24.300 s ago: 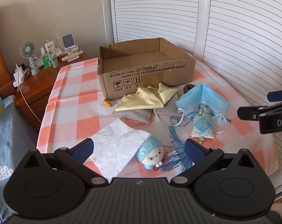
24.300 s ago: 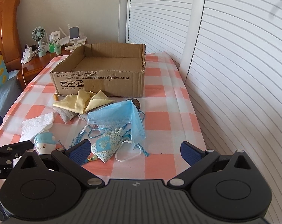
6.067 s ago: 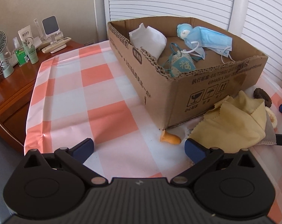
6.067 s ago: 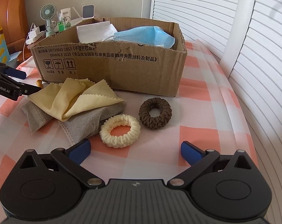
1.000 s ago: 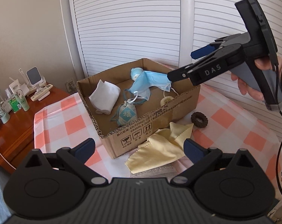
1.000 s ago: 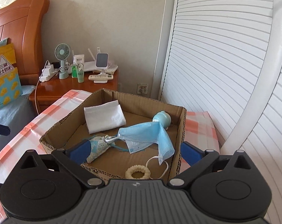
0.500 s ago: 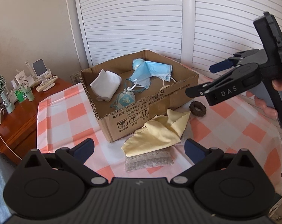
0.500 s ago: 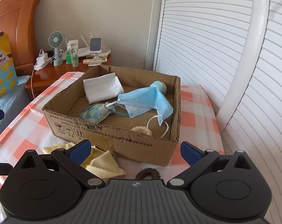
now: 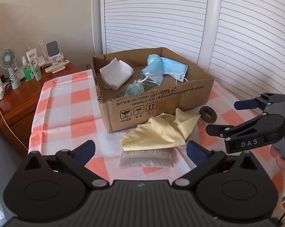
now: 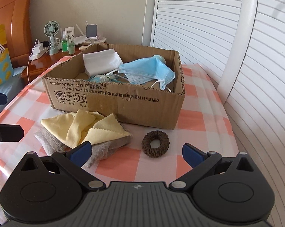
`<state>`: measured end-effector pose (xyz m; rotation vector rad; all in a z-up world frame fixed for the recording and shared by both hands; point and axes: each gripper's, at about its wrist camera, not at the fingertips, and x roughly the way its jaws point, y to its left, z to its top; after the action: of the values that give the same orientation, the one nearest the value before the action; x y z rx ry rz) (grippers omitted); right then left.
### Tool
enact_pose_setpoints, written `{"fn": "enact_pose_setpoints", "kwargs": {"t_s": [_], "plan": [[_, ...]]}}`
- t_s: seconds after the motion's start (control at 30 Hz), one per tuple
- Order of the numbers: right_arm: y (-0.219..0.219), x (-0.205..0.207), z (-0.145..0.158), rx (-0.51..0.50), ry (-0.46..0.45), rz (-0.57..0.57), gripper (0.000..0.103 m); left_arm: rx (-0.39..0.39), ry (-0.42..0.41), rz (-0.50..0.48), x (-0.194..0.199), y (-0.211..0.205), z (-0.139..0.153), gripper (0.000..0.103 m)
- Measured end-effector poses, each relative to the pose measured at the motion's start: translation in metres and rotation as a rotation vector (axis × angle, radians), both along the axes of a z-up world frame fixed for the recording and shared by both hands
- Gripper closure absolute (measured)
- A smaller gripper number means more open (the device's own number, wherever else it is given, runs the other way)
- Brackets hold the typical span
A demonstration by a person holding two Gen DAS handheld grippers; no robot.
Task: Organize soft objects
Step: 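Move the left tool to the yellow cloth and close on it, then lift the yellow cloth with the left tool while the right tool grasps the grey cloth pouch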
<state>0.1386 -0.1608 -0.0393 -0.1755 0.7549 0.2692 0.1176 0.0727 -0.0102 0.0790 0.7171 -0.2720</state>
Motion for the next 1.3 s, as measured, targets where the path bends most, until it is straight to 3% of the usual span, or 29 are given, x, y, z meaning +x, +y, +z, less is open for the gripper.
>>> {"fn": "enact_pose_setpoints", "kwargs": {"t_s": [0.3, 0.73, 1.03, 1.13, 1.2, 1.3], "plan": [[-0.015, 0.006, -0.025, -0.026, 0.07, -0.048, 0.0, -0.043, 0.064, 0.0, 0.017, -0.011, -0.022, 0.001], [-0.027, 0.017, -0.042, -0.021, 0.086, -0.027, 0.0, -0.025, 0.175, -0.041, 0.053, -0.036, -0.053, 0.001], [-0.027, 0.016, -0.044, -0.008, 0.064, -0.022, 0.0, -0.015, 0.148, -0.048, 0.062, -0.049, -0.058, 0.005], [-0.028, 0.016, -0.044, -0.005, 0.058, -0.023, 0.0, -0.031, 0.13, -0.061, 0.063, -0.052, -0.056, 0.014], [-0.028, 0.016, -0.044, -0.003, 0.054, -0.023, 0.0, -0.029, 0.118, -0.069, 0.064, -0.054, -0.055, 0.028], [-0.028, 0.015, -0.045, -0.001, 0.048, -0.023, 0.0, -0.027, 0.1, -0.074, 0.063, -0.056, -0.052, 0.039]]}}
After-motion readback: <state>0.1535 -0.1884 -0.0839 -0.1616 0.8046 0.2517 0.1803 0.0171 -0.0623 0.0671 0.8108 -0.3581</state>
